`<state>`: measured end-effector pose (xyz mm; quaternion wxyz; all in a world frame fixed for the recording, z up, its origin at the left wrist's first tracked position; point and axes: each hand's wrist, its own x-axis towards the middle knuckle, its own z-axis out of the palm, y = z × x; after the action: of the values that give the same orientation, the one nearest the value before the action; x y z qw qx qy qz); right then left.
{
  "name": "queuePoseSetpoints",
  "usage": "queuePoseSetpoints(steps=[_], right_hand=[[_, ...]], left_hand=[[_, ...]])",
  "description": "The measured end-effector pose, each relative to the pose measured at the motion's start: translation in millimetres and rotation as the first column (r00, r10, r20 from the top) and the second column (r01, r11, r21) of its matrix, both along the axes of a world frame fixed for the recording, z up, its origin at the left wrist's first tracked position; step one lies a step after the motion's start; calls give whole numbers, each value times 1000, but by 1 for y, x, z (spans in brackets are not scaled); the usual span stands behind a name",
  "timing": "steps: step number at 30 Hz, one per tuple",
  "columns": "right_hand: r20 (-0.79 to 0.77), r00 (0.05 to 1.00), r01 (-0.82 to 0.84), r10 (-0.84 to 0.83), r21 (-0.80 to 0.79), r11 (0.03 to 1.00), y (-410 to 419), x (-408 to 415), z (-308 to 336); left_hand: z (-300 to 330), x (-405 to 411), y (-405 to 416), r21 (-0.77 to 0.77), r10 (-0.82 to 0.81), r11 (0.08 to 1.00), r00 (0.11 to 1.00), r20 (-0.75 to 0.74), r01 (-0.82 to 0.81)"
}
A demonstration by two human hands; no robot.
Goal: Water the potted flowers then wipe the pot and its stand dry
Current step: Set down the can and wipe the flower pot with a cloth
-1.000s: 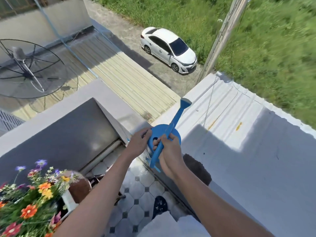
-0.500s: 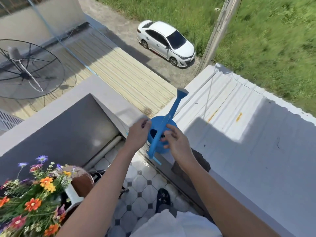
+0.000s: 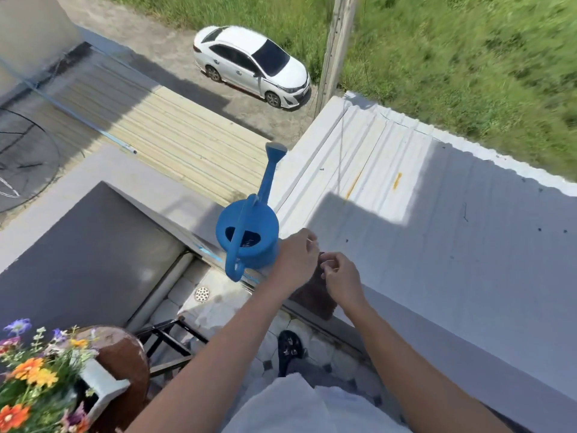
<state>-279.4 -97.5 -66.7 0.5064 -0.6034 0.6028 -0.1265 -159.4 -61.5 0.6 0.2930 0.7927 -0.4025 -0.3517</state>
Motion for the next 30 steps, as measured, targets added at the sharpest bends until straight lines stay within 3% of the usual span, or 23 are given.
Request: queuePoseSetpoints(steps=[3,6,9,13,17,20,23,25,27,30], right_hand=[[-13,1000,1,-1,32,999,9,-18,-18],[-32,999,24,-22,64,998,17,-29,-29],[-12,1000,24,-23,43,999,25,-35,-36],[-38,999,-15,16,30,999,32,-33,-39],[-5,1000,-22,22,44,999,46,-25,-30],[92,996,-7,-9,168,986,71,-10,-19],[356,930,-82,-98,458,885,106,11,-1],[560,804,-244,-200,618,747,135,23,14],[630,712,-366,-310,710,601,162,36,30],[651,709,-409,-270,692,594,200,57,53]], left_hand=[[-45,-10,8,292,9,956,997,81,-32],[-72,-15,21,398,37,914,994,107,-77],[-86,-16,28,355,149,924,989,5,-141],[-87,-9,39,331,321,921,878,-355,-203],[-60,1,68,252,294,950,800,-524,-184],[-26,10,105,166,269,963,722,-638,-212],[15,21,152,75,238,953,573,-784,-294],[42,27,186,44,212,940,476,-853,-339],[62,35,223,10,190,918,417,-889,-397],[68,49,282,-37,205,882,454,-867,-469]])
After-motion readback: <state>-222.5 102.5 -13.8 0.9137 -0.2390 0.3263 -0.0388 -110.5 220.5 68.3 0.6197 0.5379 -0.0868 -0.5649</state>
